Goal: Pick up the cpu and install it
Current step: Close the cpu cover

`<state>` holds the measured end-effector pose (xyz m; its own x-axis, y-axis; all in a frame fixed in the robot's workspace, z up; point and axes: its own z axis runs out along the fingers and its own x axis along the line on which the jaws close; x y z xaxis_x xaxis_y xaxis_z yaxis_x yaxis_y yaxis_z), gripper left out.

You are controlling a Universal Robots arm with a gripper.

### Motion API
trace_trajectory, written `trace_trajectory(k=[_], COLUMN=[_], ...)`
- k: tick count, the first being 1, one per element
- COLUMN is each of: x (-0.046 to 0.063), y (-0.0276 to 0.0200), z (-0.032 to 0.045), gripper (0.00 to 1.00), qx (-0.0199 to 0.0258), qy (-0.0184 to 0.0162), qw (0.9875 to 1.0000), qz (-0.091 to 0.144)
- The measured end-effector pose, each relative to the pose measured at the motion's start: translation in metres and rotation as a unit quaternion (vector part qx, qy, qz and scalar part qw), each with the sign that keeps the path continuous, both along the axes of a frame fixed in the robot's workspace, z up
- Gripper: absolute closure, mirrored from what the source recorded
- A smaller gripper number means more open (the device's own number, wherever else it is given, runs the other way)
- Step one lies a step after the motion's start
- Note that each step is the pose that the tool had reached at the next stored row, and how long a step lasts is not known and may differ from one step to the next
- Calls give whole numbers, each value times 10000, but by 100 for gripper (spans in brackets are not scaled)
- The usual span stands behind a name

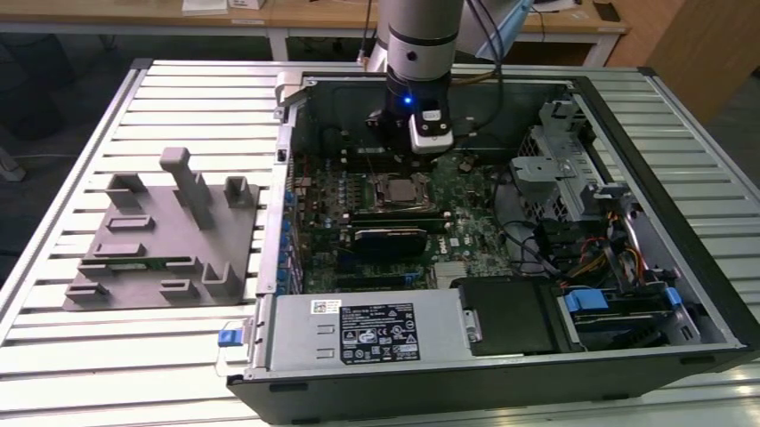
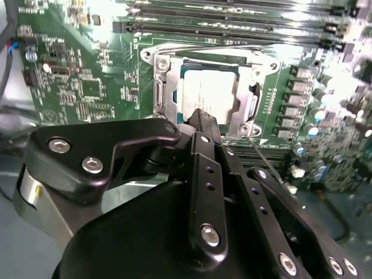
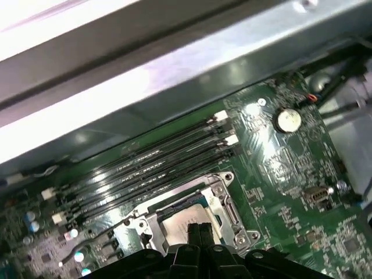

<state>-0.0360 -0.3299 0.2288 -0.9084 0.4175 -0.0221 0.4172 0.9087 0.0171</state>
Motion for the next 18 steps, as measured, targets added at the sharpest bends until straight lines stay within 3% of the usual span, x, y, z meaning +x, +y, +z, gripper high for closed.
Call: trace_trajectory(k=[5,9,13,18], x=[0,0,0,0], y=[0,0,0,0], z=[0,0,-1,-3], gripper=[89,89,89,89], qx=[-7,-11,-12,-12], qy=[0,0,-1,-1], qw=[9991,9971,9936,9876], qz=[426,765,1130,1572])
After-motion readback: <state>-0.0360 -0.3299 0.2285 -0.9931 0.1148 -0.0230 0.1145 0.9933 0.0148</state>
